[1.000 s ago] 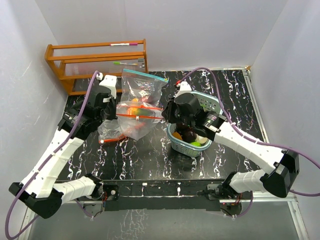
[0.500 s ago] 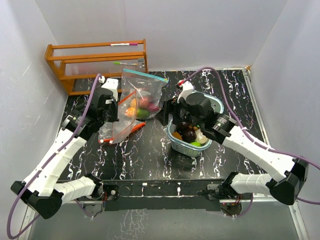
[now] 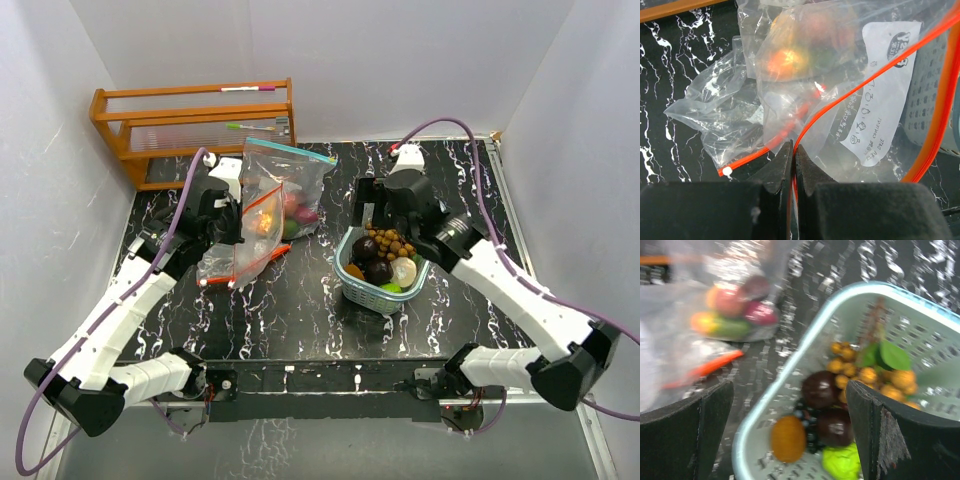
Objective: Place the food in the zip-top bag and seal the zipper
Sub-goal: Open the zipper of the food storage bag, then pick up the fake fruit from the bin, then place the fake fruit in the zipper food storage bag.
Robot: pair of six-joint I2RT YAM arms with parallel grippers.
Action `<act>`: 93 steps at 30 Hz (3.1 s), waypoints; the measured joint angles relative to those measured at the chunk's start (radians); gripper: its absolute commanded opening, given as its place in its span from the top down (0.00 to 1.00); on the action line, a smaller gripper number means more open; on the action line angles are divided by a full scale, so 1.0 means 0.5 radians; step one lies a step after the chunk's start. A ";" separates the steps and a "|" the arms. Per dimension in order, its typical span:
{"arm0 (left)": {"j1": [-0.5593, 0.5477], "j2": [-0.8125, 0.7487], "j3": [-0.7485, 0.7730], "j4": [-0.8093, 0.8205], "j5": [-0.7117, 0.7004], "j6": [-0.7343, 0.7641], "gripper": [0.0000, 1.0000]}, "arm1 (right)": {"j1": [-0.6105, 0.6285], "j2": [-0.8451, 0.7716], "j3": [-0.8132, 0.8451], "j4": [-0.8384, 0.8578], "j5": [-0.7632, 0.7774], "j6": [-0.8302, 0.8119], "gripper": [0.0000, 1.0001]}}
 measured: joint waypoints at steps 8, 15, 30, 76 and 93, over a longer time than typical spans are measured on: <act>0.000 -0.007 -0.031 0.039 0.073 -0.008 1.00 | -0.391 0.224 -0.006 -0.165 0.029 -0.107 0.01; 0.000 -0.041 -0.071 0.056 0.102 -0.015 1.00 | -0.537 0.333 -0.066 -0.078 -0.053 -0.205 0.08; 0.000 -0.083 -0.096 0.066 0.174 -0.018 1.00 | -0.563 0.530 -0.312 0.259 -0.132 -0.262 0.27; 0.000 0.082 -0.226 0.378 0.445 -0.105 1.00 | -0.565 -0.381 -0.286 0.555 -1.415 -0.397 0.92; 0.000 0.111 -0.233 0.457 0.492 -0.142 1.00 | -0.065 0.076 -0.476 1.866 -1.844 0.276 0.92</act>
